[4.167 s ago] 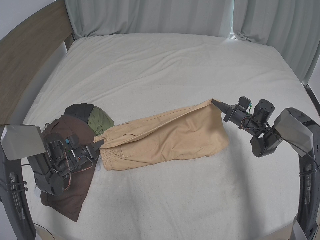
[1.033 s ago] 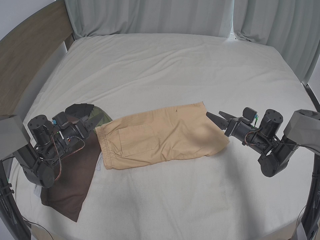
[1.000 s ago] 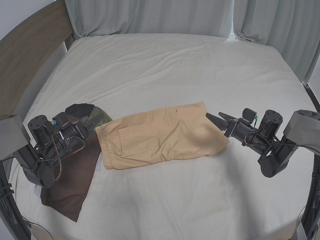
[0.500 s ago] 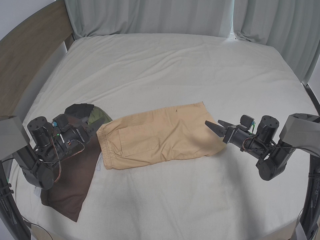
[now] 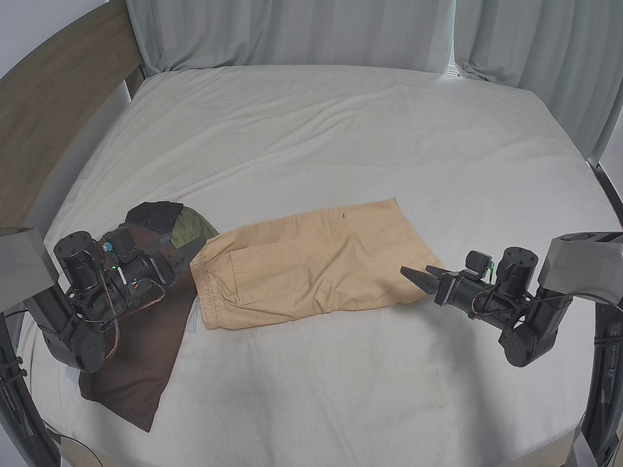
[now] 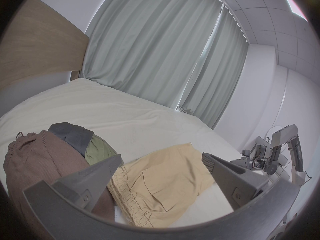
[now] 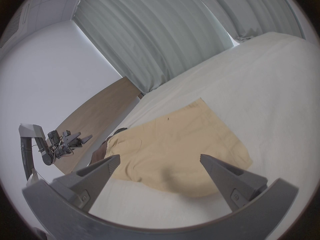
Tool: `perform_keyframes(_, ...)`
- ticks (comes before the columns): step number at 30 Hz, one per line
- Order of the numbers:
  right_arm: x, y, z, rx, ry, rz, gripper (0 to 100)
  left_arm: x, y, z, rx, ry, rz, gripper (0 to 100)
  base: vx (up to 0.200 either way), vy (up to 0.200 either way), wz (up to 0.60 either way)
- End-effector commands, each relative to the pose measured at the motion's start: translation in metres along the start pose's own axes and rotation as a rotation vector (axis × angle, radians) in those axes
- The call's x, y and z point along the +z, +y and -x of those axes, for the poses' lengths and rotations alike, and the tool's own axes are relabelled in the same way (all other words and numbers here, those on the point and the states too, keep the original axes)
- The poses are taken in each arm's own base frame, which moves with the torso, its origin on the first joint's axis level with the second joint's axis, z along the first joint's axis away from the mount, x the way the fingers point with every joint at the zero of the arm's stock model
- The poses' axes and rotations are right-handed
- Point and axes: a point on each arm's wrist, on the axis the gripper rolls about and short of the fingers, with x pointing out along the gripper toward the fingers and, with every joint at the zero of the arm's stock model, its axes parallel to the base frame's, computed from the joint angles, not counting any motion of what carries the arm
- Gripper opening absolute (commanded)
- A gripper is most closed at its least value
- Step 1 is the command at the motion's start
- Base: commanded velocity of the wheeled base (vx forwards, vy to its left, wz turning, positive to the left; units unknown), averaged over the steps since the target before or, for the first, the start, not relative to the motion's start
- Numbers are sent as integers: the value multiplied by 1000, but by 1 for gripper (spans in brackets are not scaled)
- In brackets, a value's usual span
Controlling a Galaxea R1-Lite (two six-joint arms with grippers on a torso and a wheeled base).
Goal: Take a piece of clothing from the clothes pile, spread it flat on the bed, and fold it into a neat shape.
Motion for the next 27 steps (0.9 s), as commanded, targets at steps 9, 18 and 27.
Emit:
perform_keyframes(9, -33, -15, 4, -48, 97, -55, 100, -2, 4, 2, 1, 9, 2, 100, 0, 0, 0)
perform_keyframes(18, -43, -18, 5, -60, 127, -71, 100, -3, 7, 2, 8, 10, 4, 100, 0, 0, 0)
perform_keyframes(27, -53, -23, -1, -66, 140, -80, 100, -3, 8, 2, 13, 12, 5, 100, 0, 0, 0)
